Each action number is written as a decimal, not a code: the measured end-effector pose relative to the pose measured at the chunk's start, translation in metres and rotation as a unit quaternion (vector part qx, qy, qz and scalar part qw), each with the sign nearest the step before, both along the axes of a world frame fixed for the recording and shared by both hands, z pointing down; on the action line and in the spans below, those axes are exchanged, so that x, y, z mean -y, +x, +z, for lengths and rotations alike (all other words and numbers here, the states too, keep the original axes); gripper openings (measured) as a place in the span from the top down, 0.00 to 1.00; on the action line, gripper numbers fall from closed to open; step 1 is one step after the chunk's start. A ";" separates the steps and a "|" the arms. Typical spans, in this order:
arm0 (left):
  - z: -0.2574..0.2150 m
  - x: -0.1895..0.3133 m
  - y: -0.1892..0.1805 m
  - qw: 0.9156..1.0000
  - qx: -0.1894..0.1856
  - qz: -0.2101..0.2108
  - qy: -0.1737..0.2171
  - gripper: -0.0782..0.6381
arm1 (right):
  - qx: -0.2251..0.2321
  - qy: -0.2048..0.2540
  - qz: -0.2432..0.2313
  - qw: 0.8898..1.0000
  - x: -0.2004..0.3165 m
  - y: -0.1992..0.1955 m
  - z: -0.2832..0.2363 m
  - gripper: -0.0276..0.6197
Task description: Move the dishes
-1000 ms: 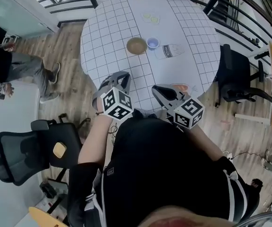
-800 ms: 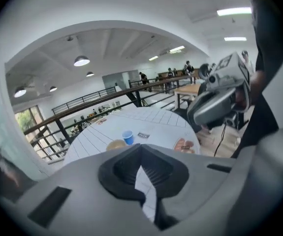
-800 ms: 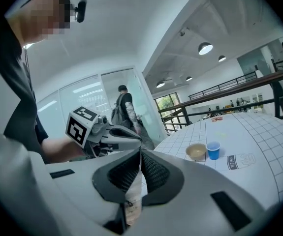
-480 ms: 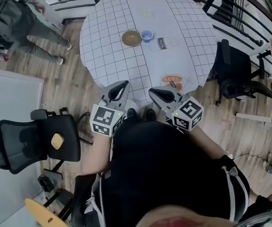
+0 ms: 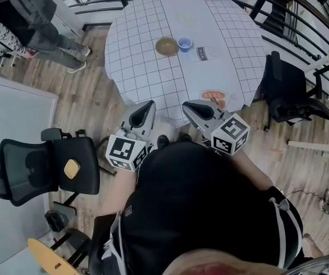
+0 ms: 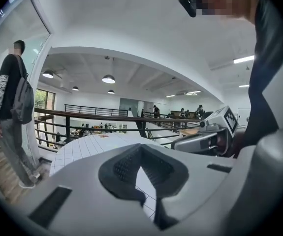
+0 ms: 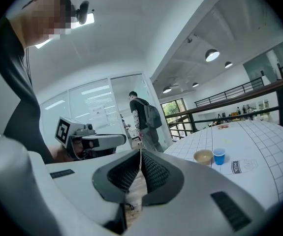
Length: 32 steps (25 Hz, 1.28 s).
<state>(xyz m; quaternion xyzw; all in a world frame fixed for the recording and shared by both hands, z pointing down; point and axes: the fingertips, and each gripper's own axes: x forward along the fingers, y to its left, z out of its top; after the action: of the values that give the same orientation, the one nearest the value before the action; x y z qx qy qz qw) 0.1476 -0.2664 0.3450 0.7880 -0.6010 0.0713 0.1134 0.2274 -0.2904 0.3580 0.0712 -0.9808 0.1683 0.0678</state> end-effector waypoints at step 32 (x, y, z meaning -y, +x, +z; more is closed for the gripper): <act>0.002 -0.281 -0.189 0.914 0.014 -0.403 0.039 0.88 | -0.044 -0.006 -0.421 0.906 -0.254 -0.228 0.028 0.92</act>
<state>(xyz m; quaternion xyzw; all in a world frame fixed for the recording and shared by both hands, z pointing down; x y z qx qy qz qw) -0.0410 0.0145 0.3469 0.4814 -0.8715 0.0068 0.0933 -0.0011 -0.0364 0.3858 -0.3412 -0.9146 0.1271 0.1757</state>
